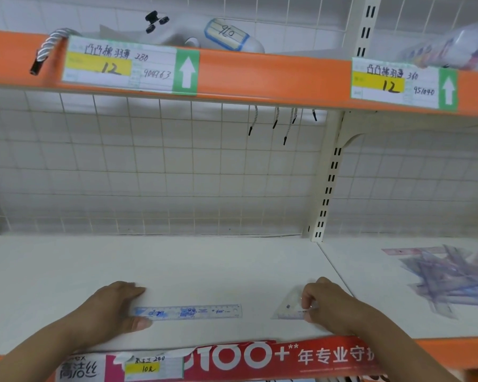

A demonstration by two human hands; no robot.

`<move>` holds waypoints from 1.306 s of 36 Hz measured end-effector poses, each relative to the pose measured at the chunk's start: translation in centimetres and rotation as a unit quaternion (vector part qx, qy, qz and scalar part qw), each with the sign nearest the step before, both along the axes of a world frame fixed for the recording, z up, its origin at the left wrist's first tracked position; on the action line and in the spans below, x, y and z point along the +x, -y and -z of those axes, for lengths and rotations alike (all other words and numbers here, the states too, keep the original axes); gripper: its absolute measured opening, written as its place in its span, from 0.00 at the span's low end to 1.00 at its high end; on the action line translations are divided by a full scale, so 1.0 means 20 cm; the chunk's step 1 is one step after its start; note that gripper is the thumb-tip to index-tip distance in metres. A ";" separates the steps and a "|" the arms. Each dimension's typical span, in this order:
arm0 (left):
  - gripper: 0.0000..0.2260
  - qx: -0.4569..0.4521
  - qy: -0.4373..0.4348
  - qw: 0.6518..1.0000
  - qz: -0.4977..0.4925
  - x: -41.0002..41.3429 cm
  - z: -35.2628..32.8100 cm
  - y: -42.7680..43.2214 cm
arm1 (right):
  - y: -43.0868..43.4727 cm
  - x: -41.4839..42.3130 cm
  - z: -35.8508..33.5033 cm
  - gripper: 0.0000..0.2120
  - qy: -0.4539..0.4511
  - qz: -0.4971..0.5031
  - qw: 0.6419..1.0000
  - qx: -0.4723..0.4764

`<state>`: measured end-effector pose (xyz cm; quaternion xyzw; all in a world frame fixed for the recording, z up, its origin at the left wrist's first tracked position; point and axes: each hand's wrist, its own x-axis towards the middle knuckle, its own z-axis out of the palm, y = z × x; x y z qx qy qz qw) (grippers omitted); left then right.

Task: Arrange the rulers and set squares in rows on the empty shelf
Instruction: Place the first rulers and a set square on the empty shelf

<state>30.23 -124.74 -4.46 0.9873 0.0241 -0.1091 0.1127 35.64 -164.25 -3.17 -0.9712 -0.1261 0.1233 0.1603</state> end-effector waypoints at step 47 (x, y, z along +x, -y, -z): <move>0.30 0.089 -0.031 0.995 -0.013 0.07 -0.02 0.09 | -0.13 0.45 0.07 0.09 0.073 -0.055 0.996 0.000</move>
